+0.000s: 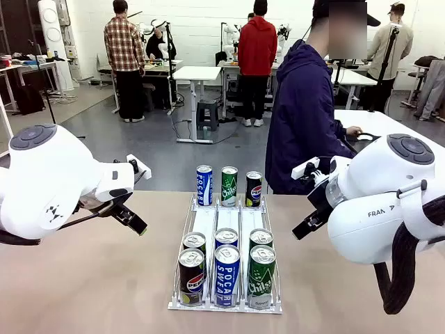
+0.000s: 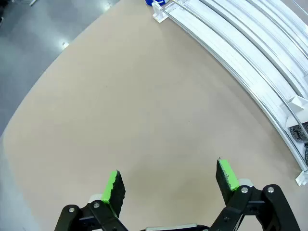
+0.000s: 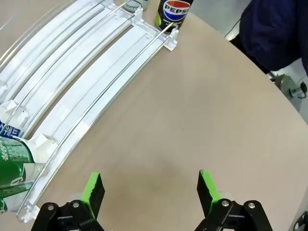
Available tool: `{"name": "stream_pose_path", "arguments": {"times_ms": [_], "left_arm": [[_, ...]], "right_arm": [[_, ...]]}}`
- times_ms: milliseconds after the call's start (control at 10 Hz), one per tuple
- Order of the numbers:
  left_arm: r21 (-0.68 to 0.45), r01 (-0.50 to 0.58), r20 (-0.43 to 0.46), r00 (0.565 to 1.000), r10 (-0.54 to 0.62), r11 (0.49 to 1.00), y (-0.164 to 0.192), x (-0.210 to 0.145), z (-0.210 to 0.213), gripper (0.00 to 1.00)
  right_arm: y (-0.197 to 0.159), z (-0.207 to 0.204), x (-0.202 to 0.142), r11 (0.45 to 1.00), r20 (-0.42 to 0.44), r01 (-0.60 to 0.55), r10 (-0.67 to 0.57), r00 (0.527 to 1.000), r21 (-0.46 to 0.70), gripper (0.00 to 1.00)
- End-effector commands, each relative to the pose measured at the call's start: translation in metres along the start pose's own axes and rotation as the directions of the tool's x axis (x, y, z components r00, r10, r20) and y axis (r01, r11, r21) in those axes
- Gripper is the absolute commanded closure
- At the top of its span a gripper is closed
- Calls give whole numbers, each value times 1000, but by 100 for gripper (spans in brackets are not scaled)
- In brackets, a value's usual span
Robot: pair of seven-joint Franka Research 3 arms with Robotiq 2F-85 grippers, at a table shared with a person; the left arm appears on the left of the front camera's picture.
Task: Retrieve and hand over the desired beverage to the person.
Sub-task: Pick up a can of the same type that the person held from the Automatic Can Dispenser.
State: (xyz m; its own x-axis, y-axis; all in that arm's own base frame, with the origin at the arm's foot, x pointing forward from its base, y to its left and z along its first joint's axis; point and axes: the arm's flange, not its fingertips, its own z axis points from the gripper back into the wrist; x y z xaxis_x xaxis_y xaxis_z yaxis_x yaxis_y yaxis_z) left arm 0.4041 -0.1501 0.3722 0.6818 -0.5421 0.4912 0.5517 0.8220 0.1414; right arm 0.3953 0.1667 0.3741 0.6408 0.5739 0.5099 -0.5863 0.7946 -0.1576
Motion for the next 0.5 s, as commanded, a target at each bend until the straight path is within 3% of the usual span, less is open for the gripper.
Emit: {"name": "stream_pose_path", "arguments": {"times_ms": [0,400], "left_arm": [[0,0,0,1000,0,1000,0,0,0,0],[0,0,0,1000,0,1000,0,0,0,0]], "right_arm": [[0,0,0,1000,0,0,0,1000,0,0],[0,0,0,1000,0,0,0,1000,0,0]]}}
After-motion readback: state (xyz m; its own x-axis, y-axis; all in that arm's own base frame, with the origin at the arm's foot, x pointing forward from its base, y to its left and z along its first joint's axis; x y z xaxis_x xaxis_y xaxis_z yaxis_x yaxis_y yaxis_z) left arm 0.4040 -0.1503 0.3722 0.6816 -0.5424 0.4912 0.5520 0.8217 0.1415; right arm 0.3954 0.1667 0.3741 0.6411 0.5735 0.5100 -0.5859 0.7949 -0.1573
